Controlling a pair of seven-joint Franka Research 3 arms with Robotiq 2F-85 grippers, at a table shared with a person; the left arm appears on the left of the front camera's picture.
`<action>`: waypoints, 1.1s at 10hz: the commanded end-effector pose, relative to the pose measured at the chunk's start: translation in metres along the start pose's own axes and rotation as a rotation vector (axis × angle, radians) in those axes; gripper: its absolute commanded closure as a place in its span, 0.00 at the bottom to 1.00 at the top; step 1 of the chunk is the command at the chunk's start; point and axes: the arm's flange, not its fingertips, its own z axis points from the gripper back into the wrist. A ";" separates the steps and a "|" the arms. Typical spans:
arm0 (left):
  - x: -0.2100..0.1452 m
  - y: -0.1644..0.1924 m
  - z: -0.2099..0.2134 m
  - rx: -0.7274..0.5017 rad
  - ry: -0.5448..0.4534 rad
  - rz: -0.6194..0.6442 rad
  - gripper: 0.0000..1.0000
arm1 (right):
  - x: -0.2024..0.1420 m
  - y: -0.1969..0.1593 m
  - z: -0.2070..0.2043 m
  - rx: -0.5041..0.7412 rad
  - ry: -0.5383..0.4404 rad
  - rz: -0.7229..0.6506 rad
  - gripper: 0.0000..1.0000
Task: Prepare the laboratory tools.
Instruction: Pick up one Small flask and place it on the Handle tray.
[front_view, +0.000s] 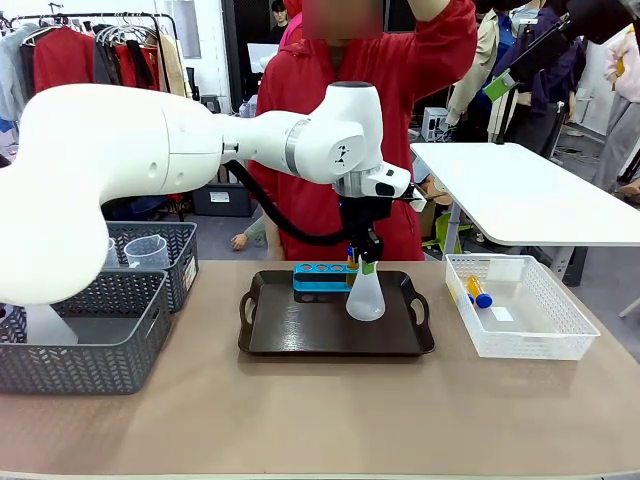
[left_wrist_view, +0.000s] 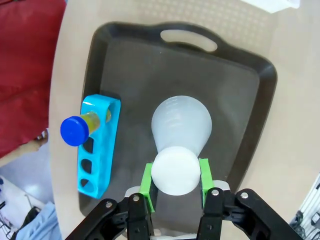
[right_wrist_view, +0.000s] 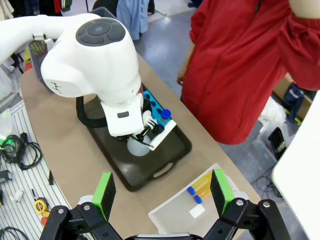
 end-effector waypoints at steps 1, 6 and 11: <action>0.010 0.008 -0.004 0.013 0.003 -0.016 1.00 | 0.000 0.001 0.001 0.001 -0.002 0.003 0.00; 0.005 0.010 -0.022 -0.012 0.024 -0.006 1.00 | 0.000 0.001 0.001 0.001 -0.002 0.003 0.00; 0.004 0.006 -0.014 -0.012 0.027 0.006 0.23 | 0.000 0.001 0.001 0.001 -0.002 0.003 0.00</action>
